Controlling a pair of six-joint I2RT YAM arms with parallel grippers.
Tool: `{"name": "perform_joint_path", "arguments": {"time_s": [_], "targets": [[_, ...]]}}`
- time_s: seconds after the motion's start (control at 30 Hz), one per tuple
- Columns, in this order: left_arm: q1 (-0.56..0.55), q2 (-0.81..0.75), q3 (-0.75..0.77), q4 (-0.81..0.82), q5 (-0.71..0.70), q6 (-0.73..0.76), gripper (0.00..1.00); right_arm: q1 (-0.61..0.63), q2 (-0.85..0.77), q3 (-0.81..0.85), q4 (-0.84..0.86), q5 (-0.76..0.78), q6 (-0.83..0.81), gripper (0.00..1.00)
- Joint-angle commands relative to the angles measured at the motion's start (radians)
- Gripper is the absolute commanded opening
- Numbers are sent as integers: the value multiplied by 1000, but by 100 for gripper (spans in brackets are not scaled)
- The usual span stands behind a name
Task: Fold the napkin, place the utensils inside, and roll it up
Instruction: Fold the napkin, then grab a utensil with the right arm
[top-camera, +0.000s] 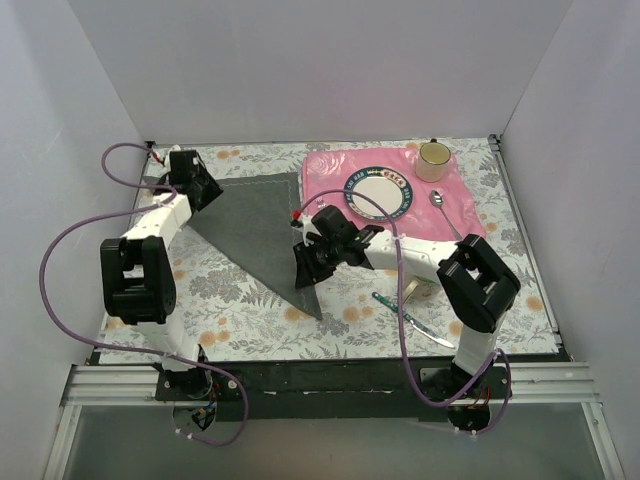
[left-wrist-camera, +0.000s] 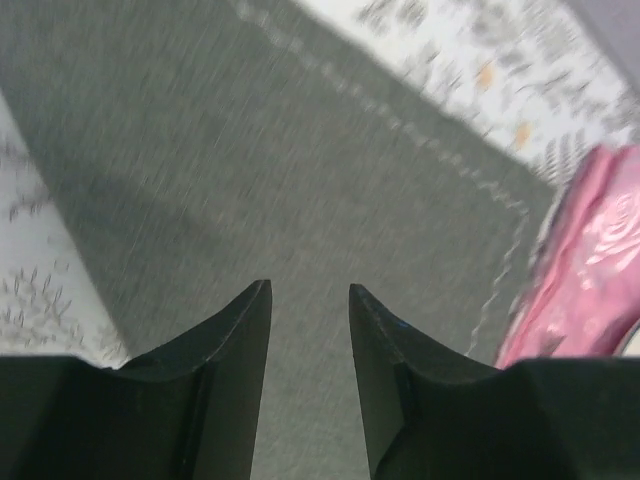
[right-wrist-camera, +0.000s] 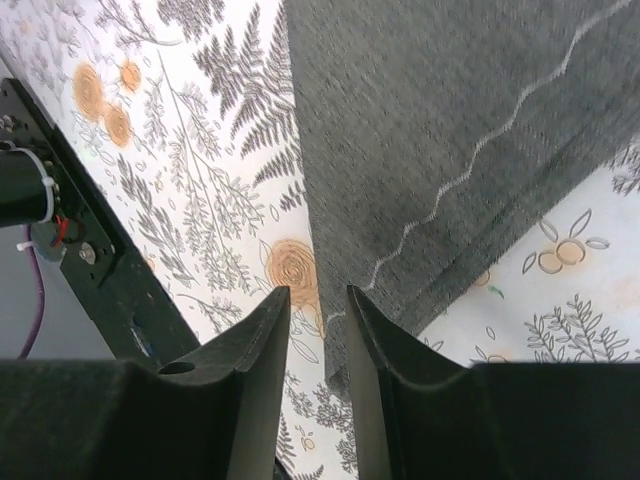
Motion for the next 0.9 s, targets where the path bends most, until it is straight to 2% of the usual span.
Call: {"name": "perform_joint_path", "arguments": {"time_s": [0.0, 0.2, 0.3, 0.37, 0.5, 0.53, 0.57, 0.63, 0.77, 0.8, 0.87], "targets": [[26, -28, -200, 24, 45, -40, 35, 2, -57, -135, 86, -8, 49, 35], [26, 12, -249, -1, 1, -8, 36, 31, -37, -235, 154, 4, 91, 34], [25, 4, -240, -36, -25, -8, 36, 33, -75, -200, 80, 59, 82, 34], [11, -68, -251, -33, -51, 4, 39, 34, -111, -152, -10, 129, 68, 38], [-76, -201, -235, -67, -96, 33, 48, 34, -235, -112, -239, 347, 102, 58], [-101, -230, -235, -78, -82, 33, 51, 31, -264, -129, -269, 378, 120, 67], [-124, -281, -240, -91, -61, 30, 52, 31, -293, -169, -312, 453, 155, 70], [-205, -336, -257, -91, -4, 14, 53, 30, -387, -220, -342, 487, 191, 73], [-383, -407, -352, 98, 371, 66, 55, 10, -575, -264, -401, 570, 257, 74], [-464, -399, -378, 128, 401, 72, 55, 5, -644, -235, -438, 590, 261, 75], [-550, -376, -395, 207, 432, 142, 58, -19, -695, -188, -498, 658, 255, 77]]}}
